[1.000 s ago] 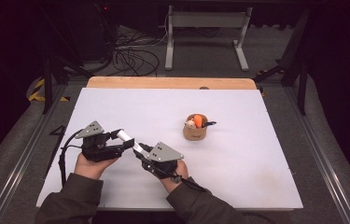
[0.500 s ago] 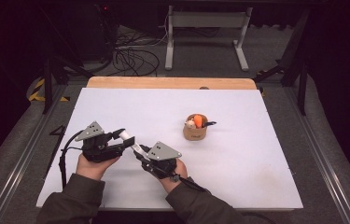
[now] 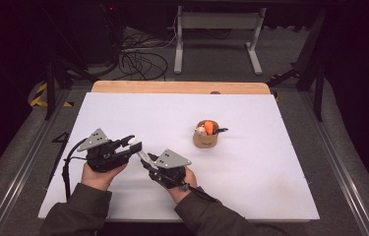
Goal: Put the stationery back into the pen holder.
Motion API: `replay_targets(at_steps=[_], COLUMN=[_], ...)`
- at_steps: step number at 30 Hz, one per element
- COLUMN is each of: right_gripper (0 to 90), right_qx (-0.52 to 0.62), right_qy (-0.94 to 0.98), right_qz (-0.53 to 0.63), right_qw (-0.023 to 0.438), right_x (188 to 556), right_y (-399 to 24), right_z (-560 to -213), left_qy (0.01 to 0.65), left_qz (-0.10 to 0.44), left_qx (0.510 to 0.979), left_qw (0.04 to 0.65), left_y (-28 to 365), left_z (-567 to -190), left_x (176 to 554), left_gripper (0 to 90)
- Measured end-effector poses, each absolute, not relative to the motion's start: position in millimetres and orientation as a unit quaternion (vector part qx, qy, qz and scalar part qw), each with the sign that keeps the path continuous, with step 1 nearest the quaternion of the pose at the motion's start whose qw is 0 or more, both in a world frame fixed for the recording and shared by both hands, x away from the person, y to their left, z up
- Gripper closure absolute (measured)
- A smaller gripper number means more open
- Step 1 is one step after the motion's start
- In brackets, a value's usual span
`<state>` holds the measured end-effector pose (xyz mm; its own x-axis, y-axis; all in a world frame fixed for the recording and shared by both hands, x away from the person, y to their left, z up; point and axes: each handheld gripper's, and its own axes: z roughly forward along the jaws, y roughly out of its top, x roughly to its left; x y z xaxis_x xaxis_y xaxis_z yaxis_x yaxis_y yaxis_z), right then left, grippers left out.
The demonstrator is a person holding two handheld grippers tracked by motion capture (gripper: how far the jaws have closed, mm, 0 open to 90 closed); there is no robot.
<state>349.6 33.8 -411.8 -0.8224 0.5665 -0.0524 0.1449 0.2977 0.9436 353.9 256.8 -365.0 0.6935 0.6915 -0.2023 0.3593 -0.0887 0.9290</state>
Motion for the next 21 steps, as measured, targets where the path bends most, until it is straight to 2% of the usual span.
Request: replay_targets(at_steps=[21], right_gripper=[71.3], right_qx=[0.232], right_qy=[0.790], right_qz=[0.536], right_qw=[0.188], right_x=[352], right_y=[35], right_z=[-416], left_qy=[0.337], left_qz=[0.145], left_qx=[0.733], left_qw=[0.573], left_y=[244], left_z=[-362], left_x=[348], left_gripper=[66.2])
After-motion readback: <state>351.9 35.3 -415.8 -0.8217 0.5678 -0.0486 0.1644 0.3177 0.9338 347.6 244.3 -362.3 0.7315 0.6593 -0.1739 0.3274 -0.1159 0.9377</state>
